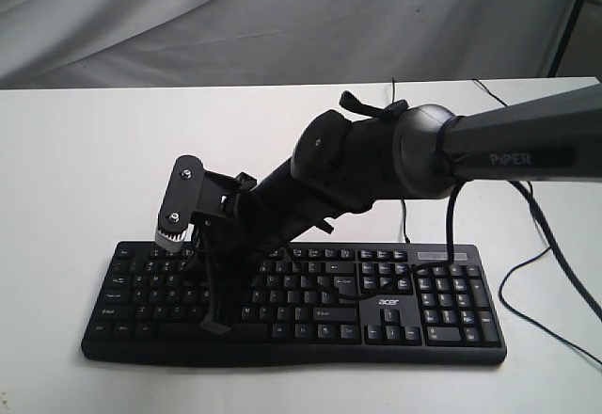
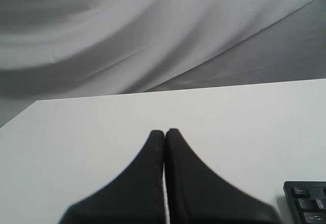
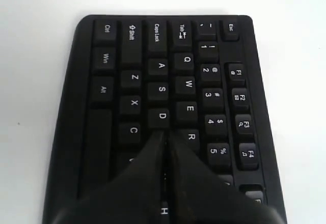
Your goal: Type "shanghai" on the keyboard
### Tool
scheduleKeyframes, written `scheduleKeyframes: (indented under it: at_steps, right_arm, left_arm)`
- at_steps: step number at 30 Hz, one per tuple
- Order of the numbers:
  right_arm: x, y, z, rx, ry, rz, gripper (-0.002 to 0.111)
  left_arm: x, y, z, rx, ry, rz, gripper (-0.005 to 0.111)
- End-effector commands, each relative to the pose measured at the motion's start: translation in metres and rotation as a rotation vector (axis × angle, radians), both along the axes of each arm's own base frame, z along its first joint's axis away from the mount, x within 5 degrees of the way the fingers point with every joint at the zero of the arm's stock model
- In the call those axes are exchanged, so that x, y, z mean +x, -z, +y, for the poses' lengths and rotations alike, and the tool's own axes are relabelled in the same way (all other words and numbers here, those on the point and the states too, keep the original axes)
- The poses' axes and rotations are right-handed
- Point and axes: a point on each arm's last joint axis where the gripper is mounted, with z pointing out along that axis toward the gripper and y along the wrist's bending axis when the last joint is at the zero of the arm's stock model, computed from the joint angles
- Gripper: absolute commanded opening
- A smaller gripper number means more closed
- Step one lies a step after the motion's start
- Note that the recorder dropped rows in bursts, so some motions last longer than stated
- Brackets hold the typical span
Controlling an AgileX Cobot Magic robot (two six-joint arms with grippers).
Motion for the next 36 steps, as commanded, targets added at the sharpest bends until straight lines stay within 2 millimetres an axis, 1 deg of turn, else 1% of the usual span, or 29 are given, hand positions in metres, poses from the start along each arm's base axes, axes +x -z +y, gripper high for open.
scheduleKeyframes:
  at_steps: [1,14,21,36]
  right_arm:
    - [-0.001,-0.004,0.000,-0.001,-0.007,-0.004,0.000]
    - [0.001,-0.001,-0.008,-0.042,-0.001,0.011,0.000]
    - [0.003,0.000,-0.016,-0.047,0.002,0.039,0.000]
    - [0.003,0.000,-0.016,-0.049,0.005,0.037,0.000]
  left_arm:
    - [0.001,0.001,0.000,-0.003,0.004,0.002,0.001]
    - [0.001,0.001,0.000,-0.003,0.004,0.002,0.001]
    - [0.001,0.001,0.000,-0.003,0.004,0.002,0.001]
    - [0.001,0.001,0.000,-0.003,0.004,0.002,0.001]
